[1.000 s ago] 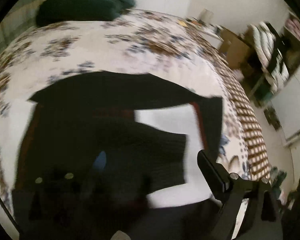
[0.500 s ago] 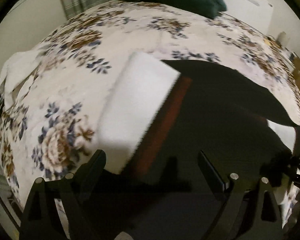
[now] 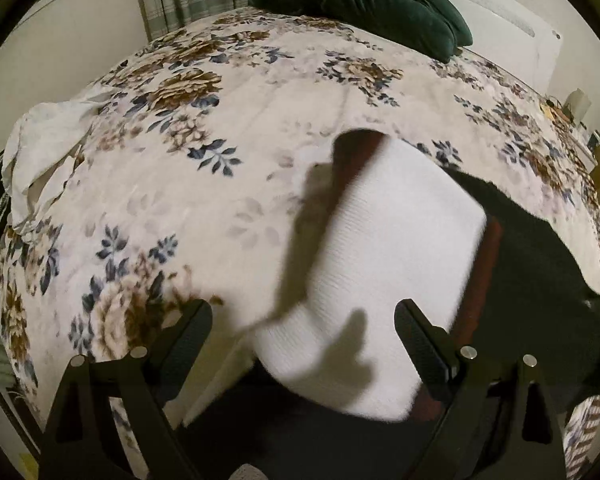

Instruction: Fold small clothes

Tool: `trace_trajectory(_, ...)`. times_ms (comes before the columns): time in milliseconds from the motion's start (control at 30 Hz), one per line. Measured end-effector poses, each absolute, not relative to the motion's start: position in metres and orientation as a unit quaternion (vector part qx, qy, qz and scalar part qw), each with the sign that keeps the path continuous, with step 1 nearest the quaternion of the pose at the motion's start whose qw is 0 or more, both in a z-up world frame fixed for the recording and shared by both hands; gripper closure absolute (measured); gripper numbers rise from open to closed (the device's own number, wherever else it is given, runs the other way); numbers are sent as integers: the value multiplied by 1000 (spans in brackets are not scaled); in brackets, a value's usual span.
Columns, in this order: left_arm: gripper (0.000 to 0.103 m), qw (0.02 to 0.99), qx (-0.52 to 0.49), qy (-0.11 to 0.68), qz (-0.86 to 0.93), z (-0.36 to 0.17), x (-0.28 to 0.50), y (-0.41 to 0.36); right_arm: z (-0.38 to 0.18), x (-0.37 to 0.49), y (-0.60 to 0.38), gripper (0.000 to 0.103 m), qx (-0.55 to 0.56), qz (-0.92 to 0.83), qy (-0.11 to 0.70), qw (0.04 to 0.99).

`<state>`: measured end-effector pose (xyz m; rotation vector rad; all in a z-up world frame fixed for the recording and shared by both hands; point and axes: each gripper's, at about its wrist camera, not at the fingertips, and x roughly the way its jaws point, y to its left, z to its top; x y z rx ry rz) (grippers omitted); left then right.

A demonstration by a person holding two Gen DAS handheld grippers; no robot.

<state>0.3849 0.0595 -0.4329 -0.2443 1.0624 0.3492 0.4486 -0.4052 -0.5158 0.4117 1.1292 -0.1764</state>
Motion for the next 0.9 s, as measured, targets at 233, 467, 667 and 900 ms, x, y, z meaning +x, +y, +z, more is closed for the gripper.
trace_trajectory(233, 10, 826, -82, 536, 157, -473, 425, 60, -552, 453, -428, 94, 195, -75, 569, 795)
trace_trajectory(467, 4, 805, -87, 572, 132, -502, 428, 75, -561, 444, -453, 58, 266, -70, 558, 783)
trace_trajectory(667, 4, 817, -92, 561, 93, -474, 367, 70, -564, 402, -455, 41, 277, -55, 573, 770)
trace_trajectory(900, 4, 787, -103, 603, 76, -482, 250, 71, -573, 278, -460, 31, 299, -65, 596, 742)
